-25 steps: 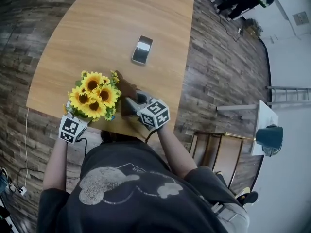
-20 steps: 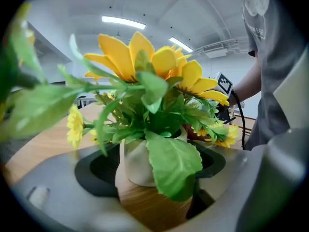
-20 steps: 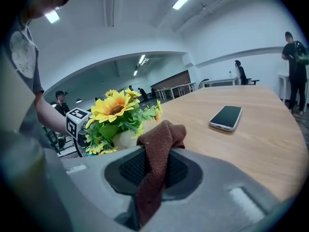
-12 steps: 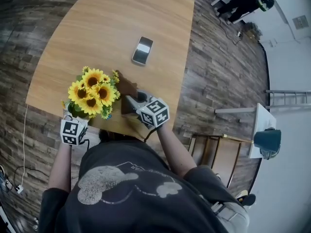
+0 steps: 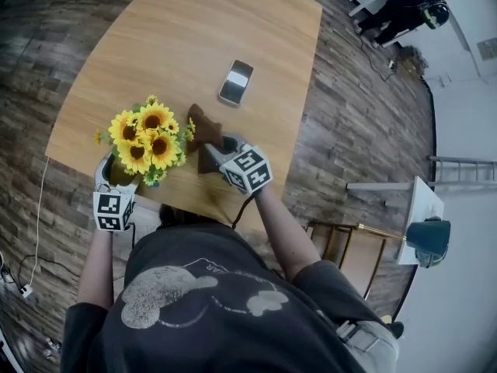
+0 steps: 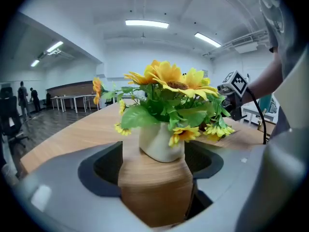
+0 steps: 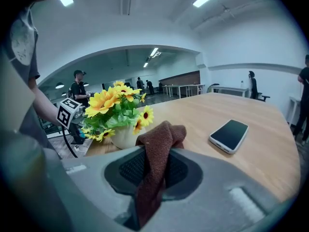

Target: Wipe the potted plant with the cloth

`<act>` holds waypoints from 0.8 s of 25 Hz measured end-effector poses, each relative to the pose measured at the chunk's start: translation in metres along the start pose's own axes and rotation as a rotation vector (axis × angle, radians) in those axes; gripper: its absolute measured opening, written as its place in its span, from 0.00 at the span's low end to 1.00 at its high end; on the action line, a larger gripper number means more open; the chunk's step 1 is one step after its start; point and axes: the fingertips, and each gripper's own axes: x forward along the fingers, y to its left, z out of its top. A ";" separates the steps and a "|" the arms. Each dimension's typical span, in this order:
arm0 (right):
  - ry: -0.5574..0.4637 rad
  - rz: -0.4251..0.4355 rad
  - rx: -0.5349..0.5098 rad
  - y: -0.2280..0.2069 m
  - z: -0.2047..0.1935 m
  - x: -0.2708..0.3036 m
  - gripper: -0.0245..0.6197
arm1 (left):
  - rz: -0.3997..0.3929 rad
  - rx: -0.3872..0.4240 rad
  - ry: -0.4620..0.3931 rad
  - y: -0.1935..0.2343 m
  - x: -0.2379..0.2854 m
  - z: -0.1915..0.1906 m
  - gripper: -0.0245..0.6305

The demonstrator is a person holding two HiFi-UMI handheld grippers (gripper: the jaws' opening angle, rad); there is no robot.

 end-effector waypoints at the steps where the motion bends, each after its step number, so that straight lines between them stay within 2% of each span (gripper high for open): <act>1: 0.001 0.004 -0.013 -0.003 0.005 0.005 0.12 | 0.002 -0.001 0.005 -0.003 -0.001 -0.002 0.72; 5: -0.032 0.037 -0.015 -0.013 0.029 0.030 0.12 | 0.018 -0.021 0.018 -0.023 0.000 -0.006 0.84; 9: -0.017 0.138 -0.043 -0.004 0.041 0.060 0.12 | 0.082 -0.025 0.020 -0.037 0.014 -0.009 0.97; 16: 0.014 0.293 -0.108 0.017 0.047 0.095 0.12 | 0.170 -0.065 0.000 -0.036 0.038 0.008 0.98; 20: 0.021 0.379 -0.084 0.029 0.045 0.097 0.12 | 0.170 -0.072 0.002 -0.037 0.049 0.016 0.98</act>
